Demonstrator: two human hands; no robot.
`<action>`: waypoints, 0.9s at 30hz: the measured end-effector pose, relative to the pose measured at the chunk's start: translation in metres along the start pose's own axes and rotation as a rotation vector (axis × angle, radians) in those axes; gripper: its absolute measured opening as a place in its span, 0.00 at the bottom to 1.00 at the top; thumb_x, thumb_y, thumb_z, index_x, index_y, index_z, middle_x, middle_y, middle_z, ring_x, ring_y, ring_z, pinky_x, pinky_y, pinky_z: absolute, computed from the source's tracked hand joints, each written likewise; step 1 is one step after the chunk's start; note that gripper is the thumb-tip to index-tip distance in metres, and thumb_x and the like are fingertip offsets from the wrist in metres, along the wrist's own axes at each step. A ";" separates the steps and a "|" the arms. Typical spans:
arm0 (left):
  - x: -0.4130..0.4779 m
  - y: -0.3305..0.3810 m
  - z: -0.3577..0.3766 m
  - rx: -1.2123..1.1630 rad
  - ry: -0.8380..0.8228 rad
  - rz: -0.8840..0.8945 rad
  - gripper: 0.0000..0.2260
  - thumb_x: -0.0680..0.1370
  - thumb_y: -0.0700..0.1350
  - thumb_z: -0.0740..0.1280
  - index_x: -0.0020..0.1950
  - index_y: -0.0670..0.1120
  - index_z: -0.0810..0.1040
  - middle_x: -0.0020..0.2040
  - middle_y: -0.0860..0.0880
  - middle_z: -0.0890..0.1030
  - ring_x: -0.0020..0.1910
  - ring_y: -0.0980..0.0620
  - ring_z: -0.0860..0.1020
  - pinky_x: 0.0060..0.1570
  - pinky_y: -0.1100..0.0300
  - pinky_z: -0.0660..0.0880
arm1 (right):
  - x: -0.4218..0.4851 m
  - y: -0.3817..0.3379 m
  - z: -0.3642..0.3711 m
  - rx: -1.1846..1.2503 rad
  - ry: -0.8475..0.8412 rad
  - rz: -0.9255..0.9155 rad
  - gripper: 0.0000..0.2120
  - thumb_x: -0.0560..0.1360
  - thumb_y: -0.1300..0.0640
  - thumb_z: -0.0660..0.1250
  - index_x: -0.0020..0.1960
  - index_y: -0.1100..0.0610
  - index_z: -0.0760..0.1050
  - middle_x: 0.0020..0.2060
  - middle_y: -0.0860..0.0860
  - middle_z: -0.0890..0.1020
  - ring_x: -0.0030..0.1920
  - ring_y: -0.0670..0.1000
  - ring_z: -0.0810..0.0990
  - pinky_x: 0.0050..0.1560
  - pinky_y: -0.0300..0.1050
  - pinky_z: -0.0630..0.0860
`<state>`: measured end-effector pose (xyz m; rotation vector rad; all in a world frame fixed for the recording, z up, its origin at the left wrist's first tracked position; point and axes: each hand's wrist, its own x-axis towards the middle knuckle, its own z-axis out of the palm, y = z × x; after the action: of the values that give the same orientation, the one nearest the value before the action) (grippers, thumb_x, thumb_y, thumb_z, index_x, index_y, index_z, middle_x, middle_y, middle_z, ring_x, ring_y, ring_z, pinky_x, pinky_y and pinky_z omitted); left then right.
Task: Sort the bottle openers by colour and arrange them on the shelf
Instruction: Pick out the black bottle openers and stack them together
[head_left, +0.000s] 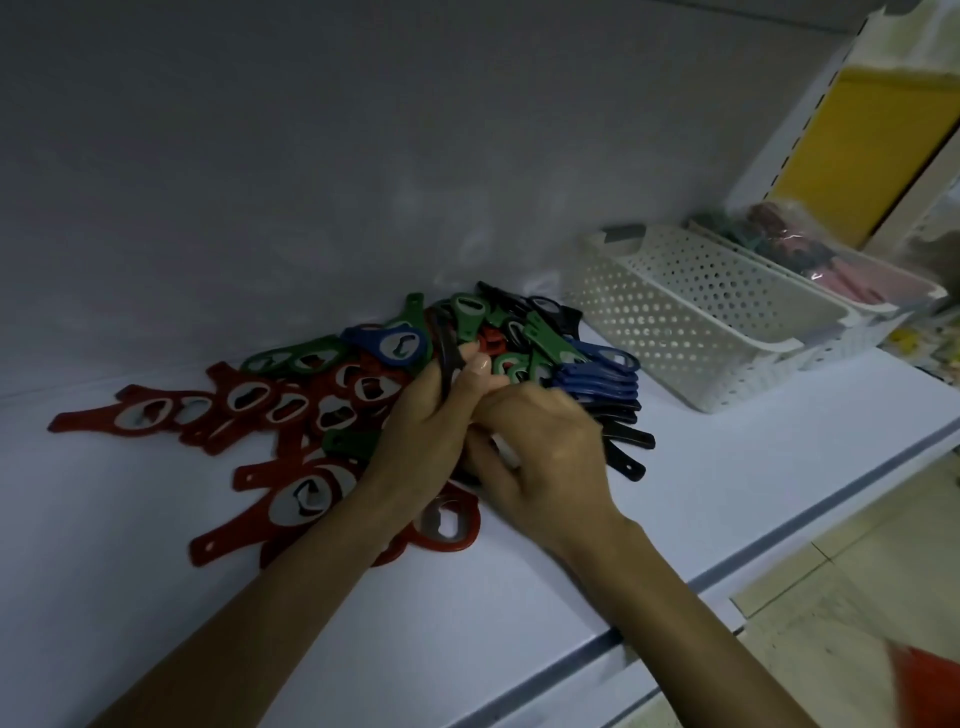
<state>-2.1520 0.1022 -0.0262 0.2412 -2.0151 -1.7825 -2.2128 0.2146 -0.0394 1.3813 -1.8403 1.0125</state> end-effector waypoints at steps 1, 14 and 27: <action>0.000 0.001 0.001 -0.023 0.009 0.005 0.09 0.78 0.54 0.58 0.51 0.56 0.77 0.43 0.60 0.83 0.45 0.64 0.80 0.41 0.73 0.73 | -0.001 -0.001 0.001 0.038 -0.048 -0.039 0.07 0.75 0.61 0.66 0.44 0.62 0.82 0.38 0.54 0.83 0.39 0.54 0.80 0.39 0.50 0.75; -0.018 -0.005 0.026 -0.145 -0.119 -0.098 0.11 0.82 0.40 0.56 0.57 0.47 0.76 0.53 0.48 0.81 0.52 0.54 0.81 0.44 0.60 0.80 | -0.022 -0.001 -0.039 0.020 0.176 0.565 0.07 0.75 0.52 0.64 0.43 0.51 0.80 0.36 0.44 0.82 0.37 0.44 0.80 0.37 0.49 0.77; -0.013 -0.003 0.018 -0.138 -0.040 -0.078 0.08 0.81 0.45 0.57 0.50 0.52 0.75 0.37 0.52 0.83 0.33 0.56 0.80 0.27 0.66 0.74 | -0.036 0.019 -0.057 -0.514 -0.351 0.548 0.07 0.77 0.57 0.63 0.46 0.55 0.80 0.40 0.50 0.80 0.41 0.55 0.77 0.35 0.44 0.65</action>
<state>-2.1484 0.1236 -0.0333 0.2466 -1.9234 -1.9801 -2.2202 0.2844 -0.0440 0.7893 -2.5953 0.4761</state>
